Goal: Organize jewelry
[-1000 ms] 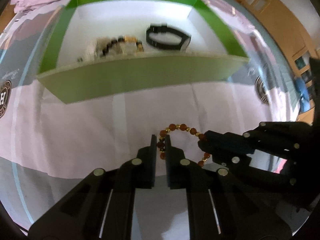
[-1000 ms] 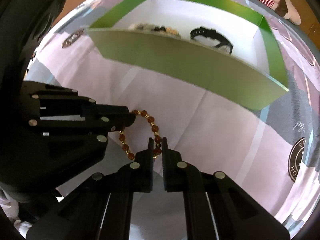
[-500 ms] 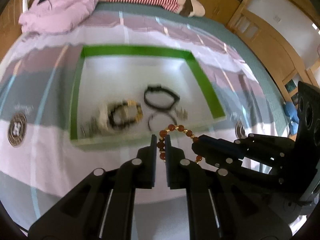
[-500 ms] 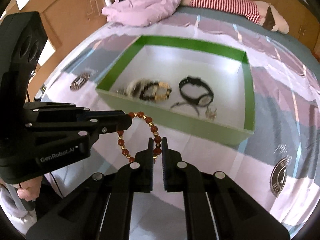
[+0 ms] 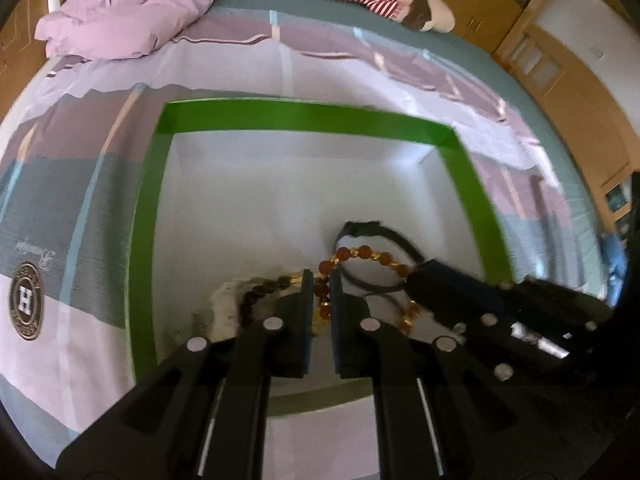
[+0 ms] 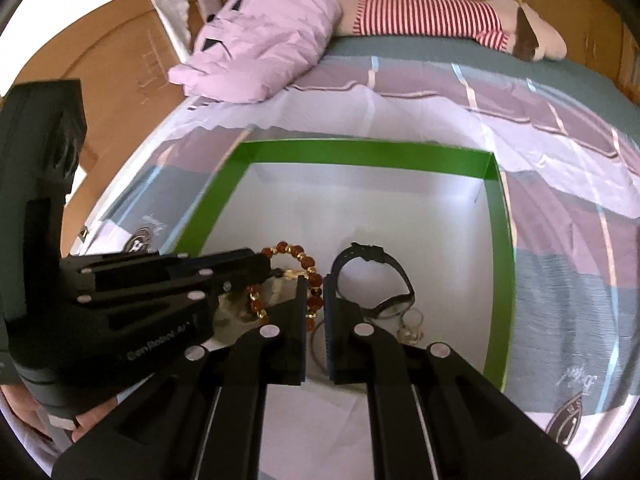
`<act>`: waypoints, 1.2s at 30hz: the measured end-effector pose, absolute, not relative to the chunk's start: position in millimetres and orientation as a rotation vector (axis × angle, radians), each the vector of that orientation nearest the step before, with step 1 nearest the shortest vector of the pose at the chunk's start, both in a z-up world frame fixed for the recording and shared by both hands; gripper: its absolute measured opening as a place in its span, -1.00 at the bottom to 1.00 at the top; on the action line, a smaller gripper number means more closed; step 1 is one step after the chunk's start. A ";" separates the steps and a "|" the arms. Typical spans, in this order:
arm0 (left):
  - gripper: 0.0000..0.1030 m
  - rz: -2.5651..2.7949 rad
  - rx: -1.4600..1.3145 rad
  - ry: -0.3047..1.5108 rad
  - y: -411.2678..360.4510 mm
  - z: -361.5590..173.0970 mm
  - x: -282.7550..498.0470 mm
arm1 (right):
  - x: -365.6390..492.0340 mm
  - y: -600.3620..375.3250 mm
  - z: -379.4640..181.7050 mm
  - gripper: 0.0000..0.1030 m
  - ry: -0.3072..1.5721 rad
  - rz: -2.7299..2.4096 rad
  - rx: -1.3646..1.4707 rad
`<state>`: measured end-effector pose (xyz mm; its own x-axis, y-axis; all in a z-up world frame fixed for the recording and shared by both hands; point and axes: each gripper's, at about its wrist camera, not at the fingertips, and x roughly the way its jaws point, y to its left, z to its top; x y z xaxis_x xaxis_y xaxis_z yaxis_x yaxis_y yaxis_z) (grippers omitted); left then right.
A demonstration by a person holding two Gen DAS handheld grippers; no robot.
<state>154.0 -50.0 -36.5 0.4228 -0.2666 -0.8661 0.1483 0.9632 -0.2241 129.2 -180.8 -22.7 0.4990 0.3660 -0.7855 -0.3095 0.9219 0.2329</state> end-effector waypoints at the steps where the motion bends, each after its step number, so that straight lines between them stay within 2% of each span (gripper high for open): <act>1: -0.78 -0.229 -0.100 1.097 -48.5 -35.8 152.8 | 132.2 -180.4 -26.0 -0.86 0.973 0.407 0.069; 2: -0.64 -0.211 -0.093 1.091 -46.4 -34.1 152.3 | 134.3 -180.2 -28.0 -0.80 0.978 0.405 0.074; 3: -0.44 -0.197 -0.096 1.077 -42.9 -29.7 149.7 | 136.6 -180.7 -29.6 -0.51 0.986 0.390 0.081; 4: -0.34 -0.186 -0.098 1.061 -40.3 -25.3 147.0 | 136.3 -182.4 -29.7 -0.36 0.989 0.376 0.088; 6: -0.10 -0.139 -0.073 1.003 -37.4 -11.8 133.7 | 133.2 -189.2 -26.7 0.07 0.972 0.321 0.100; 7: -0.03 -0.128 -0.055 0.972 -37.8 -4.8 125.2 | 129.7 -193.3 -23.7 0.17 0.961 0.297 0.109; 8: 0.16 -0.123 -0.040 0.946 -38.6 1.3 116.7 | 124.1 -198.2 -19.5 0.27 0.945 0.253 0.115; 9: 0.28 -0.115 -0.027 0.917 -39.4 8.2 105.5 | 119.6 -202.0 -16.4 0.36 0.932 0.216 0.116; 10: 0.30 -0.092 -0.017 0.891 -39.0 14.0 96.7 | 112.7 -206.5 -12.0 0.45 0.910 0.172 0.118; 11: 0.35 -0.079 -0.013 0.874 -37.9 18.8 90.2 | 101.6 -209.6 -5.8 0.65 0.880 0.127 0.119; 12: 0.46 -0.072 -0.015 0.866 -36.5 21.8 87.7 | 93.8 -211.0 -0.1 0.77 0.850 0.102 0.125; 14: 0.73 -0.051 -0.011 0.850 -32.4 26.7 80.9 | 79.9 -212.8 11.0 0.83 0.788 0.055 0.136; 15: 0.80 -0.041 -0.008 0.844 -30.0 26.8 76.5 | 76.4 -213.2 14.0 0.96 0.772 0.038 0.132; 20: 0.95 -0.077 -0.015 0.878 -35.7 22.9 70.5 | 61.0 -223.0 22.5 0.97 0.717 -0.064 0.121; 27: 0.96 -0.085 0.067 0.885 -50.9 20.1 65.6 | 59.7 -210.2 23.4 0.97 0.724 -0.068 0.027; 36: 0.96 -0.071 0.079 0.896 -47.5 17.8 66.0 | 57.2 -205.3 20.0 0.97 0.745 -0.010 0.053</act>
<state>66.0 -47.5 17.8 0.6225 -0.0288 -0.7821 0.0946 0.9948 0.0387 57.2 -205.3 20.0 0.7354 0.0099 -0.6776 0.0281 0.9986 0.0450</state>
